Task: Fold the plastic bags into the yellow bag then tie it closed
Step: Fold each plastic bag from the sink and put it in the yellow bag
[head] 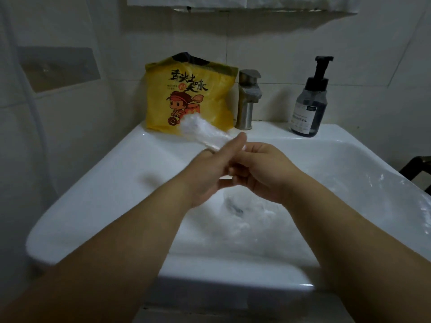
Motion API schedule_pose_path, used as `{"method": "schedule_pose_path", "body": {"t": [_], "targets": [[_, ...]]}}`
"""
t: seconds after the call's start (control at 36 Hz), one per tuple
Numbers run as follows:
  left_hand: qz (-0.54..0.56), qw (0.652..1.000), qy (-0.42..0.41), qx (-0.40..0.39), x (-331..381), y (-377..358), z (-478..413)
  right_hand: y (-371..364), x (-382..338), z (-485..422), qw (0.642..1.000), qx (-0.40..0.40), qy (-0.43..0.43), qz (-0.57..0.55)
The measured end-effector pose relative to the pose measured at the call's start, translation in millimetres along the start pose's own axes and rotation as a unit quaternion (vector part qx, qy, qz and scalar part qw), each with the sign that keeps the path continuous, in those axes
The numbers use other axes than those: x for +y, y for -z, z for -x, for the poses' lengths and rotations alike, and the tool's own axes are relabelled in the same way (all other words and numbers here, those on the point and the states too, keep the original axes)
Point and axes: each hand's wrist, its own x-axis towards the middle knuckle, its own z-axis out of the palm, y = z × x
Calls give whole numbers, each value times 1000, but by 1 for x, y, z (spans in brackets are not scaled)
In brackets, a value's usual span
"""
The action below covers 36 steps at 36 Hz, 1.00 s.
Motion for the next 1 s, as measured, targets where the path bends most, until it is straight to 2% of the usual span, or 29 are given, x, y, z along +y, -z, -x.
{"method": "schedule_pose_path", "body": {"t": [0.19,0.28,0.33,0.42,0.56,0.72,0.86,1.0], "targets": [[-6,995,-60,75,2,1,-5,-1,3,0,999,-20,-26,3],[25,981,-95,170,7,9,-8,0,1,-1,999,-28,-34,8],[-1,968,-107,226,7,16,-11,1,0,-1,999,-27,-38,16],[-51,959,-110,257,4,21,-13,6,-2,0,998,-25,-44,30],[-128,960,-135,210,4,33,-5,16,-3,0,997,5,-55,47],[-144,977,-87,132,6,39,2,28,-7,0,997,43,-56,26],[-100,992,-50,64,10,38,8,35,-11,1,999,20,-48,3],[-10,1000,-25,12,18,37,14,41,-16,4,998,-25,-50,-40]]}}
